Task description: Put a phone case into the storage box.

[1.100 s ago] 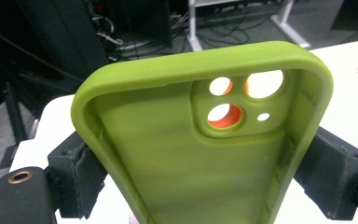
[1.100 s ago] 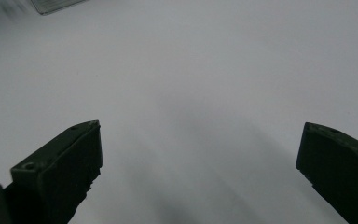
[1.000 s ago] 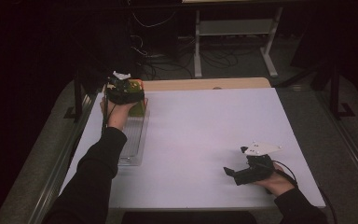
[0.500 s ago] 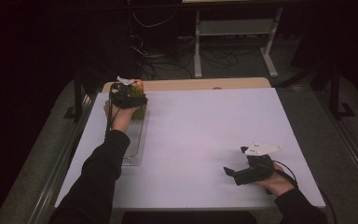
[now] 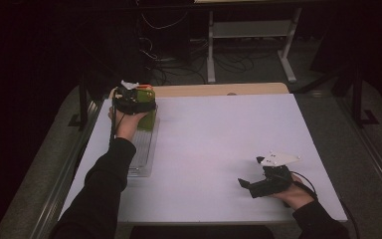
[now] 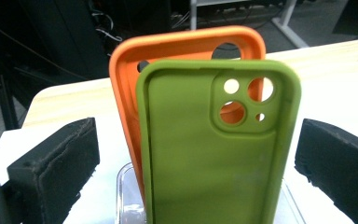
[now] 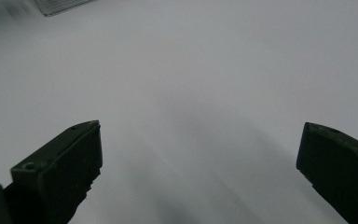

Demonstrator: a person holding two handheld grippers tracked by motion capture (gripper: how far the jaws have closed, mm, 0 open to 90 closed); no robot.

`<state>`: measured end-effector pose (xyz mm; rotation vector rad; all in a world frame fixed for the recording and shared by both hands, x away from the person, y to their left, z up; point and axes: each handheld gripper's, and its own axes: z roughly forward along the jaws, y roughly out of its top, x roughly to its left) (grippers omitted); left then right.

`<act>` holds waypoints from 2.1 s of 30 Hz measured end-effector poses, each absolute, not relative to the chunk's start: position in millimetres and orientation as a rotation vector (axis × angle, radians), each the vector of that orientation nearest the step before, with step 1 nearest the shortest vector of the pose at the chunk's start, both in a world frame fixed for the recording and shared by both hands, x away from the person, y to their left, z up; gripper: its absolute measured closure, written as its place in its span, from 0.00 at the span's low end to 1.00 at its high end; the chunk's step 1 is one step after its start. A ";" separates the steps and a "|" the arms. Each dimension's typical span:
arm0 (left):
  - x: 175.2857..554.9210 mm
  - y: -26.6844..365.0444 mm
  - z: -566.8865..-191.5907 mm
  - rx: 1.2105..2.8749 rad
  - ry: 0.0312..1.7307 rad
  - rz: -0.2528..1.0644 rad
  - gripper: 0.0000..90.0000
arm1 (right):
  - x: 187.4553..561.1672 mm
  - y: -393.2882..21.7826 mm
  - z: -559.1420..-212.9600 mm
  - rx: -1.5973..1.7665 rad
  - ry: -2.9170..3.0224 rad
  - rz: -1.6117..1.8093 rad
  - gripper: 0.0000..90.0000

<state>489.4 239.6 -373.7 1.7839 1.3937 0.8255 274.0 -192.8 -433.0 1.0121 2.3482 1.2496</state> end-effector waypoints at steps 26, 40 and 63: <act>422.4 242.9 -334.6 1.917 1.009 0.491 0.00 | 273.2 -189.6 -432.3 1.003 2.356 1.254 0.00; 379.1 236.0 -336.9 1.986 0.863 0.401 0.00 | 273.9 -190.8 -428.2 0.975 2.358 1.268 0.00; 317.8 242.1 -377.4 2.015 0.732 0.351 0.00 | 278.7 -194.7 -414.1 0.951 2.341 1.294 0.00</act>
